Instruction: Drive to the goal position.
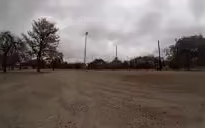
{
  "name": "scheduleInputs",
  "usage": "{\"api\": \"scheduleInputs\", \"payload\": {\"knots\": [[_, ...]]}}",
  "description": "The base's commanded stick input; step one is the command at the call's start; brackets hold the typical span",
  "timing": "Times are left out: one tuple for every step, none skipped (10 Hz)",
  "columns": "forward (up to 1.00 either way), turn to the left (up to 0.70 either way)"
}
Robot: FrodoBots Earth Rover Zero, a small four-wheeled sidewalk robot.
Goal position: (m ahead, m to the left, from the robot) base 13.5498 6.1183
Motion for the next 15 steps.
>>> {"api": "scheduleInputs", "payload": {"knots": [[0.70,0.03],[0.70,0.23],[0.70,0.29],[0.70,-0.01],[0.70,-0.01],[0.70,-0.01],[0.70,-0.01],[0.70,-0.01],[0.70,-0.01],[0.70,-0.01],[0.70,-0.01],[0.70,-0.01],[0.70,-0.01],[0.46,-0.01],[0.04,0.00]]}}
